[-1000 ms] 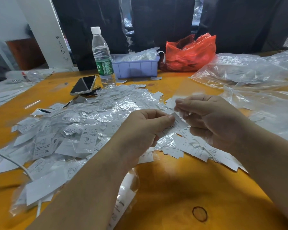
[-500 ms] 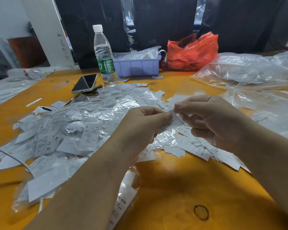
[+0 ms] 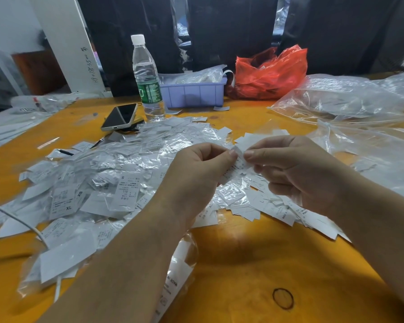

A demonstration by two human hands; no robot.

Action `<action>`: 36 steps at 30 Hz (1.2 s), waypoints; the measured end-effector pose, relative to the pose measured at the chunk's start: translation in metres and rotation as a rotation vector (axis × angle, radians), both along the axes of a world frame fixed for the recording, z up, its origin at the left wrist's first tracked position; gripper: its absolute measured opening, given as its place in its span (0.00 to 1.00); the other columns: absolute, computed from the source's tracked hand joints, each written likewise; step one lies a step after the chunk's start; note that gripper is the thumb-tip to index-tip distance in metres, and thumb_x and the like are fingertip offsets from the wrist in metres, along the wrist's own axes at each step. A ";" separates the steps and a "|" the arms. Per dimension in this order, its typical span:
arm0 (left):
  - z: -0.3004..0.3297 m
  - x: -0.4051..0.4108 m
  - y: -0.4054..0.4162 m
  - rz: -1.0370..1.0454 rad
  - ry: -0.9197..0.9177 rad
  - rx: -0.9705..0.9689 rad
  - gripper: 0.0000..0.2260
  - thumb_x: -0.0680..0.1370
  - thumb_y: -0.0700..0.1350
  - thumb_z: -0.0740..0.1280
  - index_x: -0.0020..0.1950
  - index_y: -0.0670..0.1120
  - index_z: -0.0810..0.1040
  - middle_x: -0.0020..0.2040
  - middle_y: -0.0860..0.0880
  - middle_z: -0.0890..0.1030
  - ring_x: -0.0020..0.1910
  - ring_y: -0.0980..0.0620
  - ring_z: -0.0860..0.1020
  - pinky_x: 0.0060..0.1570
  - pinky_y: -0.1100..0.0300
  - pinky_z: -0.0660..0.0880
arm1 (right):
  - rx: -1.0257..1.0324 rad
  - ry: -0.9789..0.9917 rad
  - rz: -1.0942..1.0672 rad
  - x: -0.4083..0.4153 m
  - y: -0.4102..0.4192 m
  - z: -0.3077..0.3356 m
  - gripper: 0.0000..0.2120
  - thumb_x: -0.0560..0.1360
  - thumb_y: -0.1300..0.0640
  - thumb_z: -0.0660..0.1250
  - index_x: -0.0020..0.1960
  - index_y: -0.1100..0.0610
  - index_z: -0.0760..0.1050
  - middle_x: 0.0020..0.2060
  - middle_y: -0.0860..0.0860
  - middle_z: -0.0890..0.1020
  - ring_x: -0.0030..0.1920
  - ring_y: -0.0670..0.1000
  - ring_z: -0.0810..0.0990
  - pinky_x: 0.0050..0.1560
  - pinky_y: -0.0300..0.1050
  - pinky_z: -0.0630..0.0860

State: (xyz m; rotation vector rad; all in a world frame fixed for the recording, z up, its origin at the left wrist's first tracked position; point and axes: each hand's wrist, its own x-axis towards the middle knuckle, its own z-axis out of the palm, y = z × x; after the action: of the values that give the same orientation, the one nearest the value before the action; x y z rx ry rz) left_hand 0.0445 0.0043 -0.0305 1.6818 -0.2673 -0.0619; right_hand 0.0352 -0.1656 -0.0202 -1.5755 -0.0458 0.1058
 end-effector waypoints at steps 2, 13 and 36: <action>0.000 -0.001 -0.001 -0.006 -0.008 -0.005 0.06 0.77 0.47 0.70 0.42 0.47 0.82 0.32 0.56 0.80 0.26 0.63 0.72 0.27 0.71 0.68 | -0.003 0.002 0.008 -0.001 0.001 0.000 0.06 0.73 0.63 0.70 0.46 0.67 0.79 0.26 0.52 0.74 0.19 0.43 0.59 0.19 0.33 0.58; 0.003 0.002 0.001 -0.038 0.084 0.010 0.06 0.74 0.35 0.68 0.47 0.44 0.82 0.32 0.54 0.81 0.29 0.57 0.73 0.28 0.66 0.70 | 0.056 -0.018 -0.119 0.001 -0.001 0.002 0.05 0.74 0.65 0.69 0.39 0.62 0.80 0.27 0.53 0.72 0.20 0.44 0.58 0.19 0.34 0.57; 0.005 -0.001 0.003 -0.087 0.011 0.037 0.09 0.74 0.38 0.71 0.53 0.46 0.80 0.37 0.51 0.79 0.26 0.63 0.72 0.28 0.70 0.68 | -0.027 0.006 0.035 -0.001 0.002 -0.001 0.10 0.73 0.64 0.70 0.49 0.71 0.76 0.24 0.52 0.70 0.19 0.43 0.59 0.19 0.34 0.58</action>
State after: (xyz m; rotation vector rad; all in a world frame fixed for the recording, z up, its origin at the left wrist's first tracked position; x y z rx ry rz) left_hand 0.0439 0.0069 -0.0253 1.7061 -0.3322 -0.1417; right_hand 0.0347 -0.1638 -0.0211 -1.6021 -0.0674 0.1386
